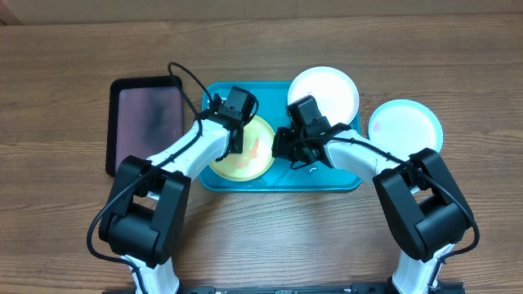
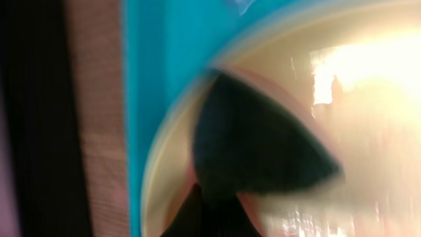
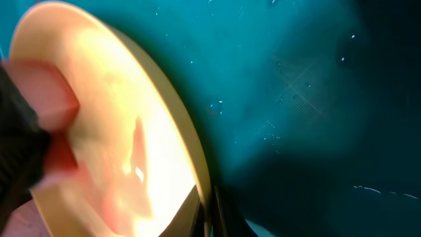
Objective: Clean dirty plates on tray and stack at the side
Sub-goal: 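Scrub the yellow plate with the sponge while the right gripper holds its rim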
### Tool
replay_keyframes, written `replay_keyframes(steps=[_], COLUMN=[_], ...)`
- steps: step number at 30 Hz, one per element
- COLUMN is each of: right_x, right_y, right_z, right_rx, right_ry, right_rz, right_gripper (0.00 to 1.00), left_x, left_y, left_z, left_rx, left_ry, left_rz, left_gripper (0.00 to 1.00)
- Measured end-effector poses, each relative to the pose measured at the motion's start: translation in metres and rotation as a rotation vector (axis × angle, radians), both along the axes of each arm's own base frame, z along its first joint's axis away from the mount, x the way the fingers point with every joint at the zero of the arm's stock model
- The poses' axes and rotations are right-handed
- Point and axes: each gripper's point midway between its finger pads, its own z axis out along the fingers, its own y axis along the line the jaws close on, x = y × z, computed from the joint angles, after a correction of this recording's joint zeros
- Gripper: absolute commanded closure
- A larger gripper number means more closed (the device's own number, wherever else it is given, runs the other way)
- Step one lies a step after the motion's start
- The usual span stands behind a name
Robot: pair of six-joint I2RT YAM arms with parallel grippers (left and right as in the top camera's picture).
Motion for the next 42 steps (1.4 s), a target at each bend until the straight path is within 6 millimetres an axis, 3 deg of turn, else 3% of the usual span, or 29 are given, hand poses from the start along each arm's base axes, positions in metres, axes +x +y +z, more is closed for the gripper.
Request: replay_keyframes(steps=[5, 10, 14, 19, 23, 28, 32, 35, 39, 42], right_x=[0.000, 0.000, 0.001, 0.001, 0.002, 0.001, 0.001, 0.000, -0.004, -0.007], right_y=[-0.001, -0.001, -0.001, -0.001, -0.002, -0.002, -0.002, 0.000, 0.002, 0.001], right_z=[0.000, 0.000, 0.000, 0.000, 0.000, 0.000, 0.000, 0.000, 0.000, -0.001], right_rx=[-0.004, -0.005, -0.003, -0.002, -0.001, 0.000, 0.000, 0.004, 0.003, -0.005], right_ry=[-0.003, -0.005, -0.007, -0.004, -0.002, 0.000, 0.000, 0.002, 0.007, 0.018], right_rz=[0.007, 0.011, 0.009, 0.003, -0.005, -0.006, -0.004, 0.006, 0.026, 0.033], right_gripper=[0.94, 0.94, 0.94, 0.94, 0.94, 0.94, 0.94, 0.95, 0.96, 0.96], left_x=[-0.032, -0.057, -0.049, -0.018, 0.011, 0.024, 0.006, -0.012, -0.032, -0.043], left_y=[-0.021, -0.071, -0.101, -0.118, -0.109, -0.063, -0.023, -0.007, -0.001, -0.011], left_z=[-0.010, -0.007, -0.001, 0.007, 0.009, 0.003, -0.003, -0.005, -0.007, -0.006], left_rx=[-0.121, -0.394, -0.511, -0.544, -0.470, -0.267, -0.109, -0.043, -0.030, -0.097], left_ry=[0.201, 0.318, 0.261, 0.111, 0.001, -0.049, 0.003, 0.067, 0.150, 0.226], left_rz=[-0.169, -0.423, -0.542, -0.595, -0.503, -0.245, -0.068, -0.008, 0.017, -0.005], left_gripper=[0.96, 0.96, 0.96, 0.96, 0.96, 0.96, 0.96, 0.96, 0.96, 0.96])
